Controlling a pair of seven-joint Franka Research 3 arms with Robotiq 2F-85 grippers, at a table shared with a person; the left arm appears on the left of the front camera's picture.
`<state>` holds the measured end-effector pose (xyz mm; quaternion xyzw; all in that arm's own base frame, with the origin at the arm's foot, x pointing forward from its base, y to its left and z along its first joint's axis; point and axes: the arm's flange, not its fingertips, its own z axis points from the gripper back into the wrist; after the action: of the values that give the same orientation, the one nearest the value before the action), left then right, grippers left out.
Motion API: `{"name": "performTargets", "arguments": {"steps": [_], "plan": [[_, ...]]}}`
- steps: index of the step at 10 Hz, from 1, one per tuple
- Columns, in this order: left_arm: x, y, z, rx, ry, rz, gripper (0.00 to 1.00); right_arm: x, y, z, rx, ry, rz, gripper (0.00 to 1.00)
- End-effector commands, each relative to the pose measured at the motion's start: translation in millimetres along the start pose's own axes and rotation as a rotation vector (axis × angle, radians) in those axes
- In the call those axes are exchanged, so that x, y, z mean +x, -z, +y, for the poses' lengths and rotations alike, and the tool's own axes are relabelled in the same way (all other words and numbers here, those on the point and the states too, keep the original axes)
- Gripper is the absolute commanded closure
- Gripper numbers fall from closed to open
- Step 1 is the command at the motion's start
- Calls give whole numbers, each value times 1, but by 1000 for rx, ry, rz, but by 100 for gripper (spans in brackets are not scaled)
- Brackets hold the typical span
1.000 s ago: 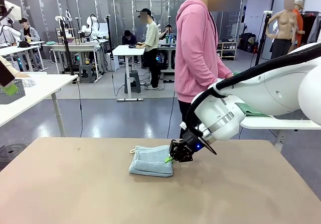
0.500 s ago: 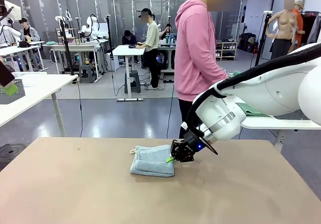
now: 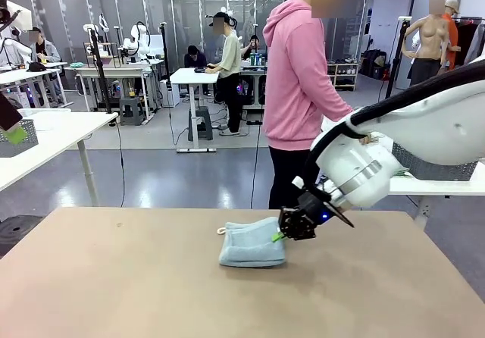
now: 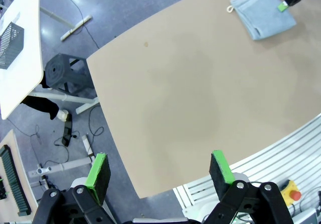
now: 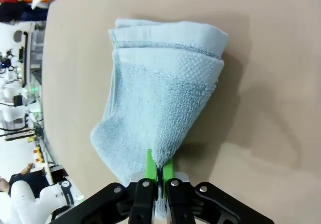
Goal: Fold the towels and place them in the basket.
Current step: Place the folded Towel with hook on the right side of the table.
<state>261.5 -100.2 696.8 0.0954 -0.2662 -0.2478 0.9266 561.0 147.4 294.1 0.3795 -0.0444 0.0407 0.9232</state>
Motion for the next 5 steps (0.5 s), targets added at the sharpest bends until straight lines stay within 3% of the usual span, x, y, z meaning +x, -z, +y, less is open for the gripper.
{"name": "performTargets", "arguments": {"steps": [1, 5], "plan": [[1, 1, -1, 12, -5, -7, 0, -24, -28, -17, -68, -14, -30, 95], [1, 1, -1, 12, -5, -7, 0, -54, -120, -85, -276, 102, -72, 95]]}}
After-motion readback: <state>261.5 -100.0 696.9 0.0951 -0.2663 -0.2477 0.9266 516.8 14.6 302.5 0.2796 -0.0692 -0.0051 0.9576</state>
